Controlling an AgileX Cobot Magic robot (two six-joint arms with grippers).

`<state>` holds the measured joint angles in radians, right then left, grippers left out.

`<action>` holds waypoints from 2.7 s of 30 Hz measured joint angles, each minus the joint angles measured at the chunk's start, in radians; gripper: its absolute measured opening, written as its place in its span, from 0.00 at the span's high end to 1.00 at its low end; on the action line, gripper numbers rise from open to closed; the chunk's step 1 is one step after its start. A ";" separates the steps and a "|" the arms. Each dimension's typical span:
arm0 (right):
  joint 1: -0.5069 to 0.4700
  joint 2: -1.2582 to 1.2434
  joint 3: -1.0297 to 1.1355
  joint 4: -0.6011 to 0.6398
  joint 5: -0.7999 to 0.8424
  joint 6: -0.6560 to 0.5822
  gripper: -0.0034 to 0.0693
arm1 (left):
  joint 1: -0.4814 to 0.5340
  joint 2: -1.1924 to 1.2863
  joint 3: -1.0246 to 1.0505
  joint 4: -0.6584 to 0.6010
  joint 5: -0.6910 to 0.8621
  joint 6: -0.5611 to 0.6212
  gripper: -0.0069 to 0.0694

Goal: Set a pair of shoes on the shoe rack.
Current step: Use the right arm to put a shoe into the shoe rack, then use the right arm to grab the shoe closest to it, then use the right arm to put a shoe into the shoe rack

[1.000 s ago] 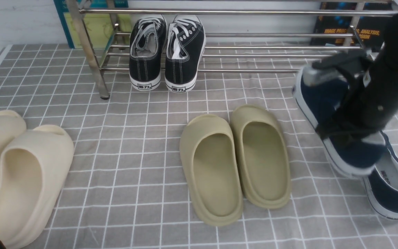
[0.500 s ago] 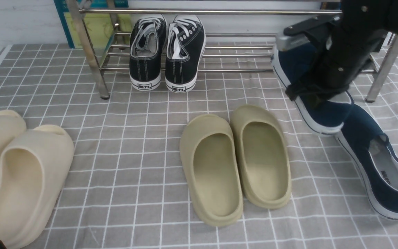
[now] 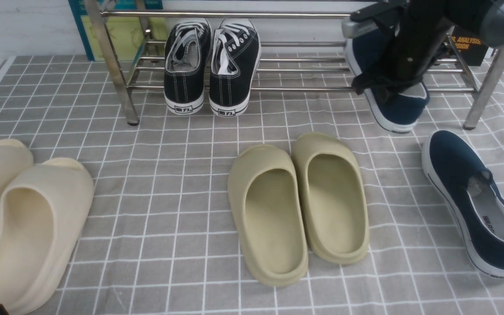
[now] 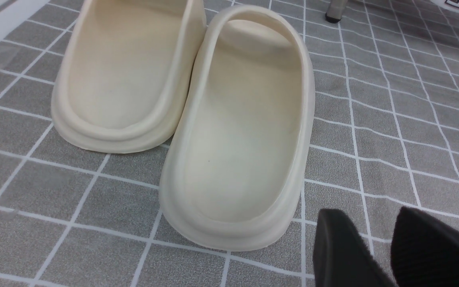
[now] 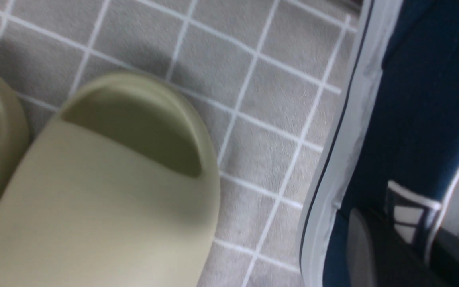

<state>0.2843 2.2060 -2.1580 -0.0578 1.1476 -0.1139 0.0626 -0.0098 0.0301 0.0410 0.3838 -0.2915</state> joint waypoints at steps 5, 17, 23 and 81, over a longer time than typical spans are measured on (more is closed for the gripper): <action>0.000 0.025 -0.032 0.008 -0.025 -0.020 0.88 | 0.000 0.000 0.000 0.000 0.000 0.000 0.62; 0.000 0.052 -0.040 0.008 -0.115 0.034 0.82 | 0.000 0.000 0.000 0.000 0.000 0.000 0.62; -0.004 0.024 -0.046 0.002 -0.118 0.080 0.48 | 0.000 0.000 0.000 0.000 0.000 0.000 0.61; -0.104 -0.663 1.021 -0.047 -0.210 0.171 0.90 | 0.000 0.000 0.000 0.000 0.000 0.000 0.61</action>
<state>0.1801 1.5429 -1.1371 -0.1045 0.9373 0.0572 0.0626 -0.0098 0.0301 0.0410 0.3838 -0.2915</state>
